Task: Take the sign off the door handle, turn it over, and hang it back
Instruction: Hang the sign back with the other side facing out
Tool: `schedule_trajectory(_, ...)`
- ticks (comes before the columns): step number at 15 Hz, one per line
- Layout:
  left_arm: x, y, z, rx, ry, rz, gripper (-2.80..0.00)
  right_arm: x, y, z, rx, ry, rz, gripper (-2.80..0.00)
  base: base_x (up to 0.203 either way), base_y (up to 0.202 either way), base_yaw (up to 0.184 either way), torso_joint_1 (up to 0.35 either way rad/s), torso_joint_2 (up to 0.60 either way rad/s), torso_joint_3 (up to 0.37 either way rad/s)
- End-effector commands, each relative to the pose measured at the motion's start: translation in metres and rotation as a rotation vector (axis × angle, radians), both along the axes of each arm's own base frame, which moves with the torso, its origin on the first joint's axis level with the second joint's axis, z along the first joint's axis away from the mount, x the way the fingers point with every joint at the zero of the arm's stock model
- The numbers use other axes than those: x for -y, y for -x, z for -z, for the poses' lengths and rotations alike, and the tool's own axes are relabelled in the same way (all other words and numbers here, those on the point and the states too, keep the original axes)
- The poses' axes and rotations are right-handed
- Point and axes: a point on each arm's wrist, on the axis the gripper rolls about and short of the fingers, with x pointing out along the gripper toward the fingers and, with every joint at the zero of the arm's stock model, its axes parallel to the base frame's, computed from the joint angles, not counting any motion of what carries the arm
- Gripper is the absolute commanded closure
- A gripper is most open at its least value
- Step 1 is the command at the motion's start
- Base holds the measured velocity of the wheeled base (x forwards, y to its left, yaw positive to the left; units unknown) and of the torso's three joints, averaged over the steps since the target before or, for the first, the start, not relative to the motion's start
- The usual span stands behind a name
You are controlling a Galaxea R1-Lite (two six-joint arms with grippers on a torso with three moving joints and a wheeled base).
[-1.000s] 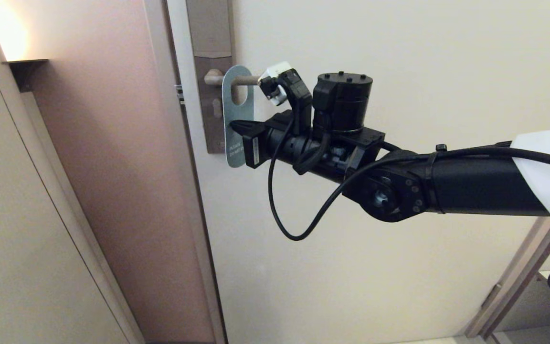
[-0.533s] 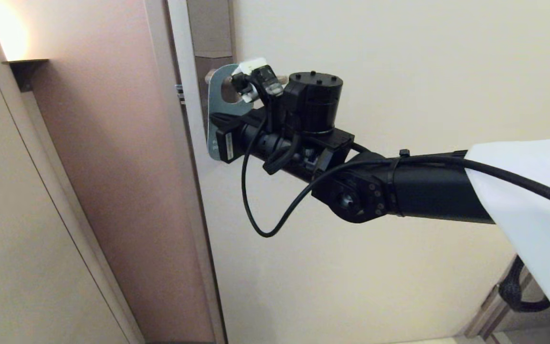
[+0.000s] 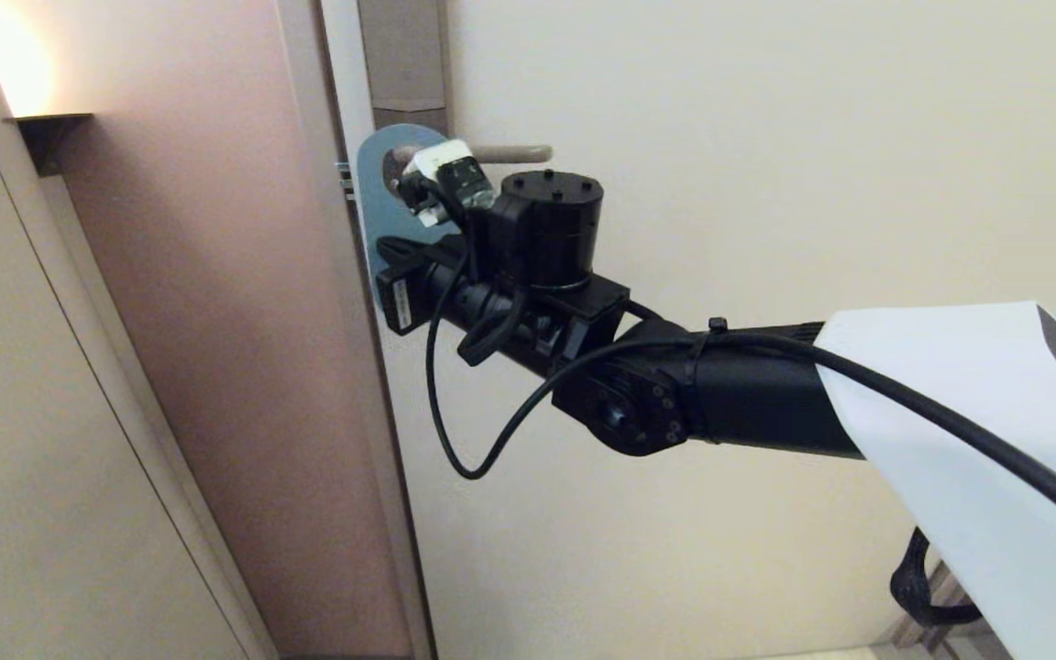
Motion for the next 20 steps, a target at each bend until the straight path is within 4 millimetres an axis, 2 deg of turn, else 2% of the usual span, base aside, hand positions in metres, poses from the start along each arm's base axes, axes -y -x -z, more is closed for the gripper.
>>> schedule_trajectory(1,0.0,0.0,0.0,-0.001,0.0,0.0,0.0,-0.01,0.003,0.01,-0.003,0.002,0.001,0.0,0.0,0.0,0.0,0.0,0.0,0.0)
schedule_trajectory(3,0.0,0.0,0.0,-0.001,0.0,0.0,0.0,-0.016,0.004,0.018,-0.003,-0.009,0.034,0.0,0.0,0.0,0.0,0.0,0.0,0.0)
schedule_trajectory(6,0.0,0.0,0.0,-0.001,0.0,0.0,0.0,-0.018,-0.002,0.015,0.022,-0.055,0.093,0.0,0.0,0.0,0.0,0.0,0.0,0.0)
schedule_trajectory(11,0.0,0.0,0.0,-0.001,0.0,0.0,0.0,-0.011,-0.01,0.01,0.047,-0.109,0.201,0.0,0.0,0.0,0.0,0.0,0.0,0.0)
schedule_trajectory(16,0.0,0.0,0.0,-0.001,0.0,0.0,0.0,-0.011,-0.011,0.019,0.022,-0.1,0.288,0.0,0.0,0.0,0.0,0.0,0.0,0.0)
schedule_trajectory(20,0.0,0.0,0.0,-0.001,0.0,0.0,0.0,0.003,-0.002,0.008,0.009,-0.094,0.3,0.0,0.0,0.0,0.0,0.0,0.0,0.0)
